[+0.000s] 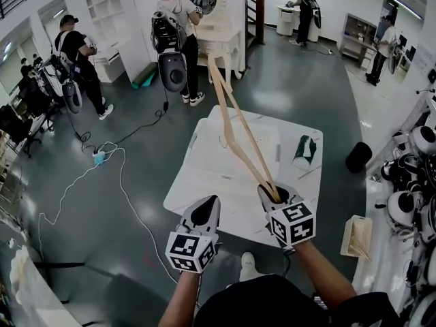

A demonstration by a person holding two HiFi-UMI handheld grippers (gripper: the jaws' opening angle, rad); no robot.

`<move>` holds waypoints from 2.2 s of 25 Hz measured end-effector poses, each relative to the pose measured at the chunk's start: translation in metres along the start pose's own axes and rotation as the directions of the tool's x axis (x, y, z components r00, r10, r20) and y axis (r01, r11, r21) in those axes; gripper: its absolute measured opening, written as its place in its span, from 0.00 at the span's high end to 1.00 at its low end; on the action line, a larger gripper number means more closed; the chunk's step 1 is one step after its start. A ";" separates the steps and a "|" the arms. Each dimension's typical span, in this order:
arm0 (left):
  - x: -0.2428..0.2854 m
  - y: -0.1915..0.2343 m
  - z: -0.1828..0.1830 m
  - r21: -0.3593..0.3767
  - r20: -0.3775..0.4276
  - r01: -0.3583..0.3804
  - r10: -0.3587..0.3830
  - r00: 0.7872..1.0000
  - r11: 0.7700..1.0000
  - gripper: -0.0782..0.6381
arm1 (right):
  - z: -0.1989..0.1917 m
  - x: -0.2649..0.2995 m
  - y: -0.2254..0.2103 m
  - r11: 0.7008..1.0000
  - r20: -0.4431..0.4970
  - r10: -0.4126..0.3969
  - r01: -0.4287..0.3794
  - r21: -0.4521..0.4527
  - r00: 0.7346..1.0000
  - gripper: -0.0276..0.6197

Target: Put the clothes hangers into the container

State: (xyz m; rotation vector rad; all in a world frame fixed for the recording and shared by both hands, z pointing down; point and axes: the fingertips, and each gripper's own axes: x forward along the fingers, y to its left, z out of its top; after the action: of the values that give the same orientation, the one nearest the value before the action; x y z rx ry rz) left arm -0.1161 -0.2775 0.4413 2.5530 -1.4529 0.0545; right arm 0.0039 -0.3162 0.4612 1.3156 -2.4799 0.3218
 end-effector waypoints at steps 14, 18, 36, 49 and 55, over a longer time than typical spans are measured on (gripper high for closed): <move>0.037 0.015 0.000 -0.006 -0.014 -0.026 0.026 1.000 1.000 0.89 | 0.004 0.036 -0.026 0.999 -0.042 0.033 -0.034 -0.012 0.999 0.86; 0.044 0.017 0.000 -0.009 -0.013 -0.033 0.032 0.999 0.999 0.89 | 0.003 0.044 -0.035 0.999 -0.059 0.035 -0.036 -0.014 0.998 0.86; 0.064 0.033 0.001 -0.009 -0.022 -0.063 0.063 0.998 0.998 0.89 | -0.011 0.083 -0.050 0.996 -0.163 0.071 -0.079 -0.042 0.984 0.86; 0.076 0.045 -0.004 -0.027 -0.034 -0.080 0.079 0.996 0.996 0.89 | -0.032 0.105 -0.057 0.993 -0.252 0.077 -0.096 -0.064 0.965 0.86; 0.077 0.051 -0.006 -0.034 -0.036 -0.088 0.086 0.996 0.996 0.89 | -0.042 0.114 -0.057 0.992 -0.299 0.073 -0.099 -0.072 0.951 0.86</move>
State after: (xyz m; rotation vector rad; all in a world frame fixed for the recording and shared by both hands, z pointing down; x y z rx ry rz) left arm -0.1200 -0.3669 0.4651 2.4473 -1.5372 0.0847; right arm -0.0014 -0.4207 0.5455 1.0413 -2.2737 0.3960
